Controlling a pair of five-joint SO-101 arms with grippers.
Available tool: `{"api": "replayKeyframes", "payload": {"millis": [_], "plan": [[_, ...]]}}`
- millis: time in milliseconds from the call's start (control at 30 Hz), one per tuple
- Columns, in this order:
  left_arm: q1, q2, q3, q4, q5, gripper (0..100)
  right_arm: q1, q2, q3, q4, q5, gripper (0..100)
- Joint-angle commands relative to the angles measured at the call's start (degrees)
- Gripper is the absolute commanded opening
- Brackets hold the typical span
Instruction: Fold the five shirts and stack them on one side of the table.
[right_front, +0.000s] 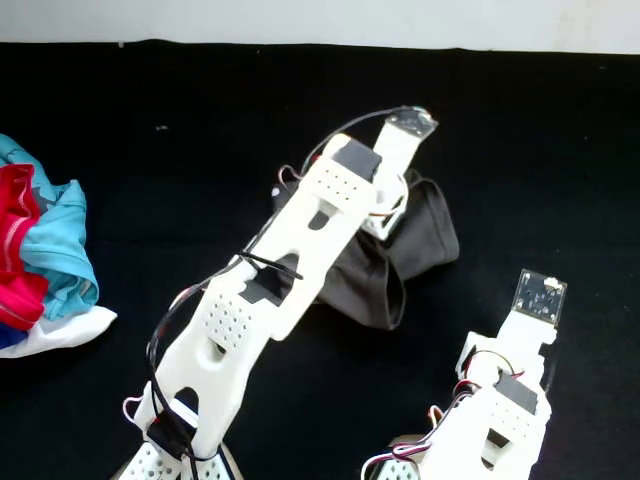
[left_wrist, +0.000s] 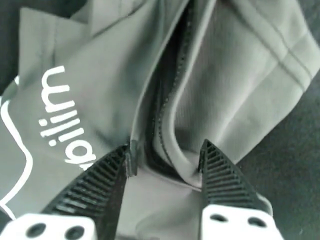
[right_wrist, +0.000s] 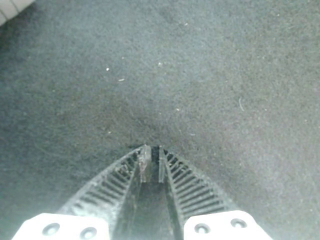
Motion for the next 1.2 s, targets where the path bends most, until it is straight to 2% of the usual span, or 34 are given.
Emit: {"api": "replayKeyframes", "payload": {"millis": [0,400,467,567,667,1000,1167], "plan": [[-1.5,-3.8,-1.5,0.9,0.4,21,-0.5,0.0,0.5,-0.9,-0.2,5.5],[0.3,0.3,-1.8,-2.0,0.4,20,-0.5,0.0,0.5,-0.9,-0.2,5.5],[0.9,0.2,-1.9,-4.2,0.4,14,-0.5,0.0,0.5,-0.9,-0.2,5.5],[1.3,0.2,-1.9,-7.7,0.4,0,-0.5,0.0,0.5,-0.9,-0.2,5.5],[1.3,0.2,-2.6,-9.4,0.4,1,-0.5,0.0,0.5,-0.9,-0.2,5.5],[0.9,0.7,-19.3,-8.5,0.4,1,-0.5,0.0,0.5,-0.9,-0.2,5.5],[1.0,1.0,-19.2,-16.1,0.4,1,-0.5,0.0,0.5,-0.9,-0.2,5.5]]}}
